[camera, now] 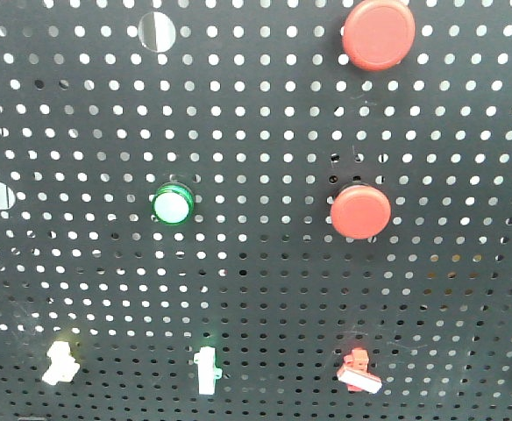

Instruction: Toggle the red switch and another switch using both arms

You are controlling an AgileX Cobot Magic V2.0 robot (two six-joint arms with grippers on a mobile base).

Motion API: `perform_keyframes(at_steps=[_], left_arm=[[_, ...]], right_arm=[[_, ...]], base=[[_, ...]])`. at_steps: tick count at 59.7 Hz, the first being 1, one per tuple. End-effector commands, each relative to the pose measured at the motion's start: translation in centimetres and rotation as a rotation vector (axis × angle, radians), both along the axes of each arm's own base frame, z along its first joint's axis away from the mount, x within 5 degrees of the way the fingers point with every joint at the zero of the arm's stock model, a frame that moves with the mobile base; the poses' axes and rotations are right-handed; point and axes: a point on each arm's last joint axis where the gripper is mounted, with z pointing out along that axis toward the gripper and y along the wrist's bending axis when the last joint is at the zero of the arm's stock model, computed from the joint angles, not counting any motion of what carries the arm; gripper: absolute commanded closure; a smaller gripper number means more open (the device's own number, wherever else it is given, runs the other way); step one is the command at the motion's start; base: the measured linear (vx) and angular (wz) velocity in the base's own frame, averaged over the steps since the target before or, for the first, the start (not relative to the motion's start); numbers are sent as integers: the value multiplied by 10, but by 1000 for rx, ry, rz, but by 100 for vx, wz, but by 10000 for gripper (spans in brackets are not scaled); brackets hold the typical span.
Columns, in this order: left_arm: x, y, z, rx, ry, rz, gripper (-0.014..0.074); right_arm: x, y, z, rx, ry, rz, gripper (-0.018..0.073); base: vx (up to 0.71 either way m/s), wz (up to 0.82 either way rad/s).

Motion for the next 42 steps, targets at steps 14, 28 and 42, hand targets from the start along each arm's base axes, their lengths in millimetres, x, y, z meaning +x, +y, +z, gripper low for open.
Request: perform_keyframes(at_steps=[14, 28, 42], left_arm=[[-17, 7, 17, 36, -156, 6, 594], [-17, 7, 16, 37, -153, 5, 594], [-17, 7, 16, 37, -153, 5, 594]], right_arm=[[51, 58, -20, 58, 80, 173, 566], [49, 71, -24, -11, 54, 149, 566], [50, 73, -10, 22, 26, 157, 566]], base=[[0, 0], [0, 0], [0, 0]])
